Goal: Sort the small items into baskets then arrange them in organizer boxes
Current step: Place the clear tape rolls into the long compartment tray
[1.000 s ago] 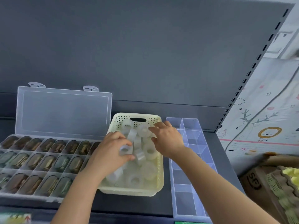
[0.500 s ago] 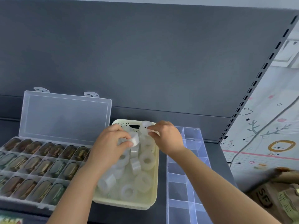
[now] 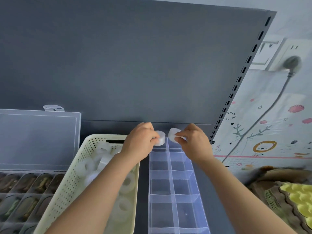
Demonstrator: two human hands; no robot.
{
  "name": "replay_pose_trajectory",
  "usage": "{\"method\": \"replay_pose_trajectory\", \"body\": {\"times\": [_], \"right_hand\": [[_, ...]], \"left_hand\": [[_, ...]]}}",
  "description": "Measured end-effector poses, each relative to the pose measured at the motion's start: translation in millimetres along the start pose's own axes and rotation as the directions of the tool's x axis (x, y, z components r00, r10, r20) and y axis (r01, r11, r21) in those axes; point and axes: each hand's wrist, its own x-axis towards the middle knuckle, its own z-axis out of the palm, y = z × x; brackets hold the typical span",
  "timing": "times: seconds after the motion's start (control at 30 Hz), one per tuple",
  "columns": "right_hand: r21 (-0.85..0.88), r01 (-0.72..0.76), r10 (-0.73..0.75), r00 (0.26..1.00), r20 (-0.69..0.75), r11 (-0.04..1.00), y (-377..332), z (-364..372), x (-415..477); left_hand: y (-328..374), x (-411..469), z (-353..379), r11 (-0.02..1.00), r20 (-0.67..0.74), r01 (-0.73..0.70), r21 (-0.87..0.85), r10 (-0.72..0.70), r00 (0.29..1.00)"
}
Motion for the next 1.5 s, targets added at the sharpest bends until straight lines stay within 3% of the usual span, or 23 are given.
{"method": "replay_pose_trajectory", "body": {"times": [0.17, 0.47, 0.67, 0.97, 1.1, 1.17, 1.33, 1.5], "right_hand": [[-0.082, -0.016, 0.032, 0.979, 0.199, 0.997, 8.6, 2.5, 0.7], [-0.213, -0.026, 0.101, 0.931, 0.350, 0.977, 11.0, 13.4, 11.2], [-0.282, -0.042, 0.190, 0.834, 0.519, 0.958, 10.5, 15.0, 20.4], [-0.251, -0.033, 0.152, 0.870, 0.469, 0.967, 5.6, 14.2, 12.6], [-0.113, 0.017, 0.021, 0.947, 0.321, 0.993, -22.5, 9.8, 0.6], [-0.010, 0.095, -0.089, 0.954, 0.286, 0.995, -45.2, 7.9, -7.2], [0.171, 0.244, -0.289, 0.900, 0.326, 0.955, -95.9, 18.5, -23.8], [-0.037, 0.381, -0.326, 0.833, 0.447, 0.924, -120.1, 44.4, -29.9]], "left_hand": [[1.5, 13.0, 15.6, 0.984, 0.193, -0.022, 0.178, -0.013, 0.981], [-6.6, 22.7, 34.6, 0.938, 0.306, -0.095, 0.333, -0.012, 0.952], [-8.3, 25.8, 39.1, 0.895, 0.426, -0.187, 0.405, -0.004, 0.905], [-11.9, 12.7, 33.0, 0.954, 0.333, -0.150, 0.260, 0.057, 0.941], [-14.1, -6.6, 4.4, 0.968, 0.115, -0.146, 0.205, 0.124, 0.986], [-19.6, -21.5, -17.2, 0.978, 0.040, -0.067, 0.199, 0.060, 0.997], [-54.0, -68.9, -63.9, 0.947, 0.042, 0.230, 0.224, -0.245, 0.969], [-67.7, -99.2, -68.2, 0.888, 0.151, 0.363, 0.282, -0.415, 0.897]]}}
